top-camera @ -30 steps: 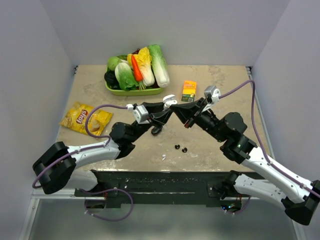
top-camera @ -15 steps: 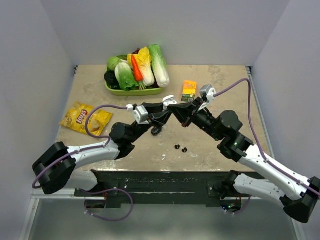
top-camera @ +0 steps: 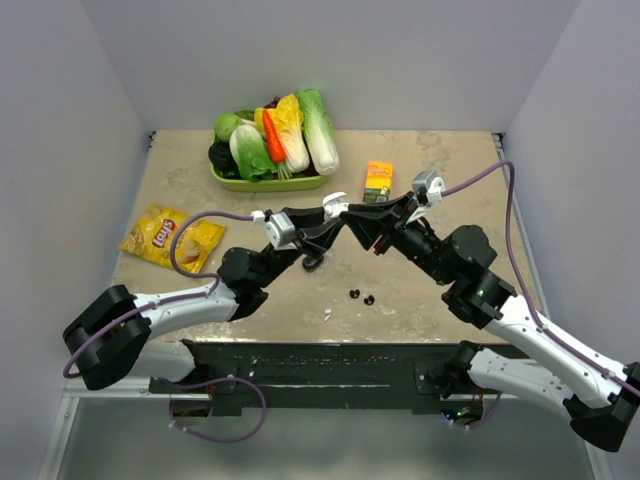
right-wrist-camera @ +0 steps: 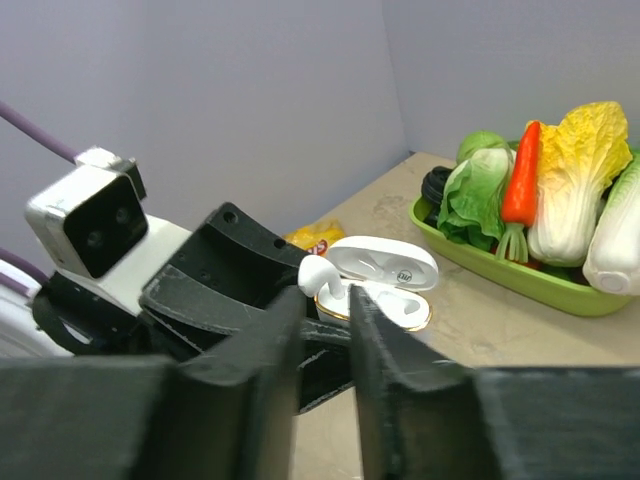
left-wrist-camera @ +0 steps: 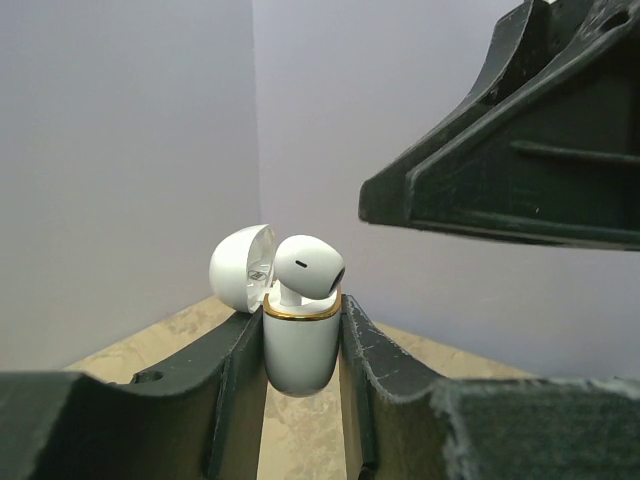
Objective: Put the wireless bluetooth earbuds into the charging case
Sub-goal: Place the earbud in the charging case.
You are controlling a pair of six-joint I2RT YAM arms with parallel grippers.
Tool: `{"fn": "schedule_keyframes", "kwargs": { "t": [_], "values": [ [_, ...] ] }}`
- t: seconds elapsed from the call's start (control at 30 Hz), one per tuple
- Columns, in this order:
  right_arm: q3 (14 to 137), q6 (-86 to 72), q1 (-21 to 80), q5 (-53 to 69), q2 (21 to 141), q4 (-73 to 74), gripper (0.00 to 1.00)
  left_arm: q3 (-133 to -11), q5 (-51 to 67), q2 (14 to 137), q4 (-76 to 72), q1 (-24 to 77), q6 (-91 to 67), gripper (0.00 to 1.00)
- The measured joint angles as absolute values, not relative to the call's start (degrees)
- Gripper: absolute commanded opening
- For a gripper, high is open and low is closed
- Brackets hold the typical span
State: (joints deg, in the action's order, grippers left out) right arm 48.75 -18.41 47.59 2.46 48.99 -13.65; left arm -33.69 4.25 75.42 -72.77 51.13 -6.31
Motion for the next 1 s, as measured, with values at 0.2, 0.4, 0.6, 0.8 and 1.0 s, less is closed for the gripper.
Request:
{"fn": "schedule_keyframes", "kwargs": {
  "t": [0.2, 0.4, 0.6, 0.8, 1.0],
  "values": [
    [48.9, -18.7, 47.6, 2.5, 48.0, -13.6, 0.28, -32.4, 3.2, 74.7, -72.8, 51.1, -6.2, 0.0],
    [49.9, -19.6, 47.6, 4.7, 50.4, -13.4, 0.0, -31.9, 3.0, 74.5, -72.8, 51.1, -6.3, 0.0],
    [50.4, -20.4, 47.6, 7.5, 52.1, -13.5, 0.0, -31.5, 2.9, 74.5, -72.8, 51.1, -6.3, 0.0],
    [50.9, -20.8, 47.6, 9.4, 52.5, -13.6, 0.0, -31.2, 3.0, 74.5, -72.8, 51.1, -6.3, 0.0],
    [51.7, -21.0, 47.6, 10.1, 53.3, -13.5, 0.0, -31.2, 3.0, 74.5, -72.8, 51.1, -6.3, 0.0]
  ]
}}
